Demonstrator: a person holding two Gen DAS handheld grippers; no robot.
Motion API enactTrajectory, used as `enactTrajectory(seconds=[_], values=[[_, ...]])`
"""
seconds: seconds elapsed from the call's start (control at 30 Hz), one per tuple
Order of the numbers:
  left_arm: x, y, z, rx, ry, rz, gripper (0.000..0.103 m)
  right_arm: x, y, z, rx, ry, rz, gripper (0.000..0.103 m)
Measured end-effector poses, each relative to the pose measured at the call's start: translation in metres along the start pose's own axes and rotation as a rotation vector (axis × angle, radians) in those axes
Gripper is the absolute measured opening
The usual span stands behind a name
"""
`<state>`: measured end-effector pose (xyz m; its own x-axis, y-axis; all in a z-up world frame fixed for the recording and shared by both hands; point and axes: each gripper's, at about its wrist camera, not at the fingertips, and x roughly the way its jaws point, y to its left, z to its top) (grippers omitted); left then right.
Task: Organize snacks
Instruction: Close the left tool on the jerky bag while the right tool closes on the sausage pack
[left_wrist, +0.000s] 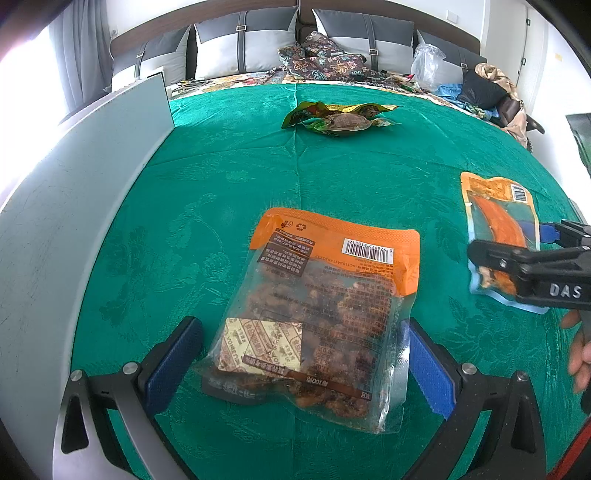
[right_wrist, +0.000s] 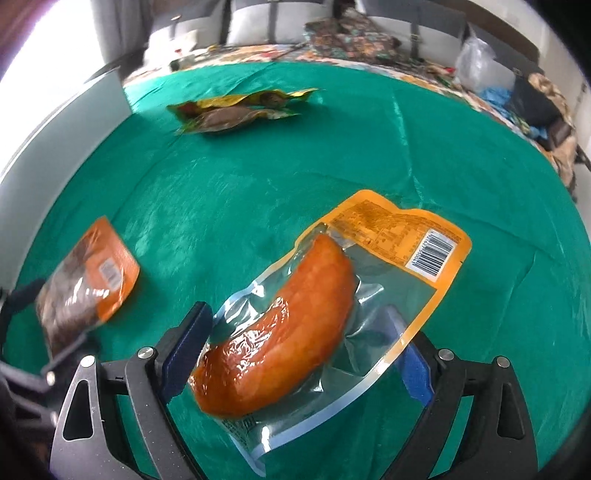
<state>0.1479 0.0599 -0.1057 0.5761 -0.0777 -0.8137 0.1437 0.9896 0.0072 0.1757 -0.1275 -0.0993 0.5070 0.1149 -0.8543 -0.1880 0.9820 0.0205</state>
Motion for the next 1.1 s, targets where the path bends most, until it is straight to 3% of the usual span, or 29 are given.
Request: enactTrajectory(seconds=[0.37, 0.47, 0.6, 0.67, 0.73, 0.83, 0.93, 0.97, 1.07, 1.1], values=[[0.000, 0.000, 0.000, 0.001, 0.000, 0.000, 0.103, -0.003, -0.006, -0.009, -0.066, 0.014, 0.038, 0.093], [0.000, 0.000, 0.000, 0.001, 0.000, 0.000, 0.103, -0.004, -0.009, -0.004, -0.061, 0.057, 0.059, 0.092], [0.000, 0.000, 0.000, 0.003, 0.002, 0.000, 0.103, -0.027, -0.052, 0.000, 0.149, 0.015, 0.213, 0.092], [0.000, 0.001, 0.001, 0.018, 0.015, -0.009, 0.103, -0.037, -0.082, -0.004, 0.290, 0.021, 0.242, 0.092], [0.001, 0.003, 0.005, 0.060, 0.060, -0.040, 0.103, -0.037, -0.100, -0.007, 0.383, 0.092, 0.262, 0.092], [0.001, 0.007, 0.011, 0.100, 0.141, -0.065, 0.103, -0.032, -0.096, -0.011, 0.435, 0.203, 0.277, 0.092], [0.002, 0.010, 0.015, 0.081, 0.190, -0.050, 0.102, -0.021, -0.067, -0.009, 0.445, 0.252, 0.251, 0.094], [0.003, 0.009, 0.015, 0.076, 0.200, -0.041, 0.101, -0.016, -0.052, -0.005, 0.430, 0.255, 0.203, 0.095], [-0.007, 0.008, 0.015, 0.079, 0.175, -0.019, 0.076, -0.003, -0.006, 0.008, 0.261, 0.231, -0.043, 0.095], [-0.009, 0.009, 0.015, 0.075, 0.179, -0.029, 0.069, 0.000, 0.005, 0.010, 0.191, 0.220, -0.086, 0.091]])
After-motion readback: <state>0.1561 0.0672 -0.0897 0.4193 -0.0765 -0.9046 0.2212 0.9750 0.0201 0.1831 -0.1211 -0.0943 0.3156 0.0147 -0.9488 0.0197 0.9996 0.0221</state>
